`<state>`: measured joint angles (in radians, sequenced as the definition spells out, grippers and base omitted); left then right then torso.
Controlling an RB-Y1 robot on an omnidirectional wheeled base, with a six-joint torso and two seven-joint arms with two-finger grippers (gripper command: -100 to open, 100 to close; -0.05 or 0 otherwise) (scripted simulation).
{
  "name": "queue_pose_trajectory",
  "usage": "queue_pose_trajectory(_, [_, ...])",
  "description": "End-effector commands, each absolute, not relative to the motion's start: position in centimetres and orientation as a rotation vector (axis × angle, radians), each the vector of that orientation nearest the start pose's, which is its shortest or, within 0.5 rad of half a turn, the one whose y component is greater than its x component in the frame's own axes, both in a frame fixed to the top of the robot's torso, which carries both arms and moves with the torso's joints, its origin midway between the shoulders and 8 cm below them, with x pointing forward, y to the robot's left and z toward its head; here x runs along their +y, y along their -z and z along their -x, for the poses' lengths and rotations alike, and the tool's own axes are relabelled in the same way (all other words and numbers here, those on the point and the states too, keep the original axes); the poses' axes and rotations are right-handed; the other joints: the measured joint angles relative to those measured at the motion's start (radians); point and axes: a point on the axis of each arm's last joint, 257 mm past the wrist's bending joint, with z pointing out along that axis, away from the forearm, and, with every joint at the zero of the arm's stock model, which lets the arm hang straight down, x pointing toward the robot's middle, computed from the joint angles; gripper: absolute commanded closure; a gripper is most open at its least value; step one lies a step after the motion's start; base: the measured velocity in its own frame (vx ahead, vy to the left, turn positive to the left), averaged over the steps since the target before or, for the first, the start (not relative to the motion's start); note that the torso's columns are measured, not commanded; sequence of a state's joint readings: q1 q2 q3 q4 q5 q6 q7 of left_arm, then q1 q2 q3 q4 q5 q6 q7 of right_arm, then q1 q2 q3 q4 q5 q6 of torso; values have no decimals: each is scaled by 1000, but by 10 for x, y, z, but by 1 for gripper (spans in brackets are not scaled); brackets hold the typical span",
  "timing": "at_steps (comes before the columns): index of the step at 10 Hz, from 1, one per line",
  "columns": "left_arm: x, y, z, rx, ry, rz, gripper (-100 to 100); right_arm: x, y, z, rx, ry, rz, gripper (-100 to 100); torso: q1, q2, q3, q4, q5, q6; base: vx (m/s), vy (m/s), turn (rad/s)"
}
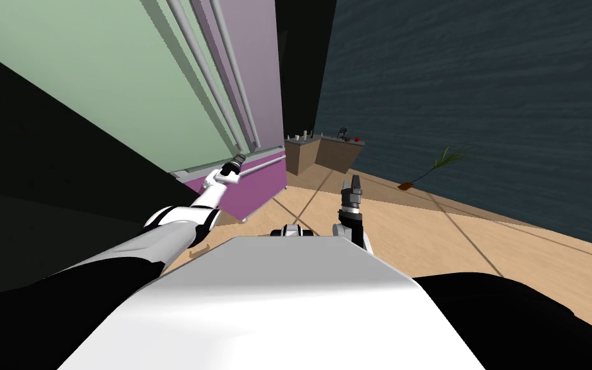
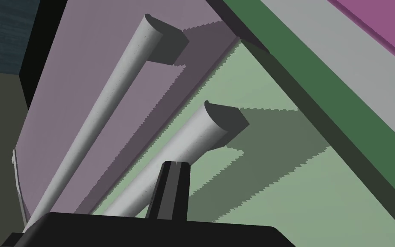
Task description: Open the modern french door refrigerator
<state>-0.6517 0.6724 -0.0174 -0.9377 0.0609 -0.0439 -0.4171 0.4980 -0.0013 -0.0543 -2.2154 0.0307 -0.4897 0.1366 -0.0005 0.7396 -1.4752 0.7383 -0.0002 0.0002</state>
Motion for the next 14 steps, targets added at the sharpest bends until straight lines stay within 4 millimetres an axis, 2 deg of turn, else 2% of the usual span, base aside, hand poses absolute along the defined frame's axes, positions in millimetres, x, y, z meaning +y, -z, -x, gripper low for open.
queue_pose_trajectory(1, [423,35,-696,1373,436,479,100,-298,5,-355,712,-1086,-634,0,2,1,1,0,0,0,-283,165,-198])
queue_pose_trajectory(2, [411,35,-698,1381,454,464,100,-298,5,-355,712,-1086,-634,0,3,0,0,0,1,-1,-315,157,-154])
queue_pose_trajectory(3, [419,32,-698,1377,440,473,100,-298,5,-355,712,-1086,-634,0,2,0,0,0,1,-1,-149,68,-36])
queue_pose_trajectory(4, [422,19,-700,1378,420,462,-100,-298,5,-355,712,-1086,-635,0,-3,-9,-5,-2,-1,-1,3,38,-34])
queue_pose_trajectory(6, [424,12,-701,1380,406,457,-100,-298,5,-355,712,-1086,-635,0,-2,-14,-9,-4,0,0,65,34,-35])
queue_pose_trajectory(14, [449,-45,-704,1390,281,433,-100,-298,5,-355,712,-1086,-635,0,1,-2,-1,0,0,0,75,48,-41])
